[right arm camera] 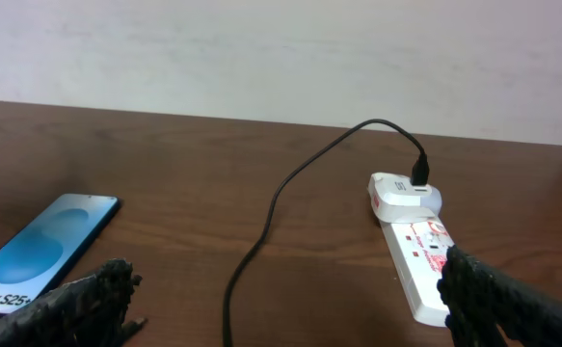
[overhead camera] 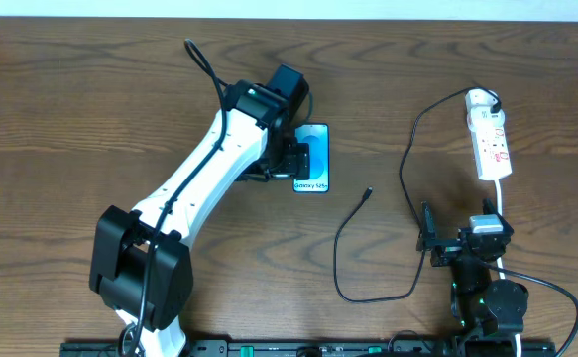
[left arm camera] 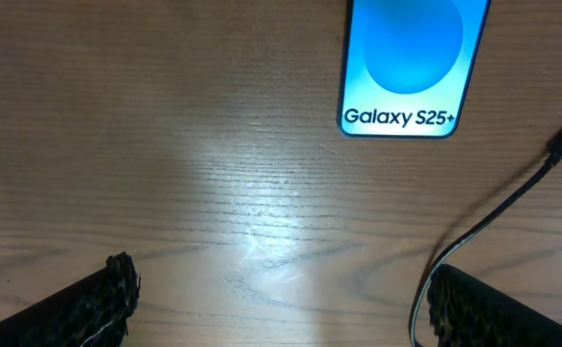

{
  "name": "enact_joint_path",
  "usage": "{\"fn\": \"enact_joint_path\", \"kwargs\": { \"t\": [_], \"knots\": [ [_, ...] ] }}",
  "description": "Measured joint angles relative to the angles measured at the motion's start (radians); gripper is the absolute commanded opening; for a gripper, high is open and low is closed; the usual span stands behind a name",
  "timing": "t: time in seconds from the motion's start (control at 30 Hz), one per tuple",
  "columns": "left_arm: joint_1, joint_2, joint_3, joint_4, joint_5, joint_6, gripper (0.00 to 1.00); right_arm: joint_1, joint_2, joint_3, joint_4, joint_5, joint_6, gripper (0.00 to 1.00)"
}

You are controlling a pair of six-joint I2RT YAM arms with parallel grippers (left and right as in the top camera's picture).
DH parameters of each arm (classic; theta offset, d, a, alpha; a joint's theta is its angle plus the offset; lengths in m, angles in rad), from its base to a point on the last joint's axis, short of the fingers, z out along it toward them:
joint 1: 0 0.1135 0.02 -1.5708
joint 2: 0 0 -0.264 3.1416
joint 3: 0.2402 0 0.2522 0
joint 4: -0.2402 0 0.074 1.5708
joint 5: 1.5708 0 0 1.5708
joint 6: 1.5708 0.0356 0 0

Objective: Plug charger to phone and switch on socket
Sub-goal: 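Align the open left gripper above the phone's top edge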

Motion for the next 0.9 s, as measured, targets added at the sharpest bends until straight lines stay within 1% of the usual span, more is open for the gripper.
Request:
{"fn": "enact_joint_path", "kwargs": {
  "t": [0.4,0.9],
  "knots": [
    [-0.001,0.000,-0.050,0.026,0.000,-0.010,0.98,0.000,0.000,0.000,0.000,0.000,0.000,0.99],
    [-0.001,0.000,-0.050,0.027,0.000,-0.017,0.98,0.000,0.000,0.000,0.000,0.000,0.000,0.99]
  ]
}}
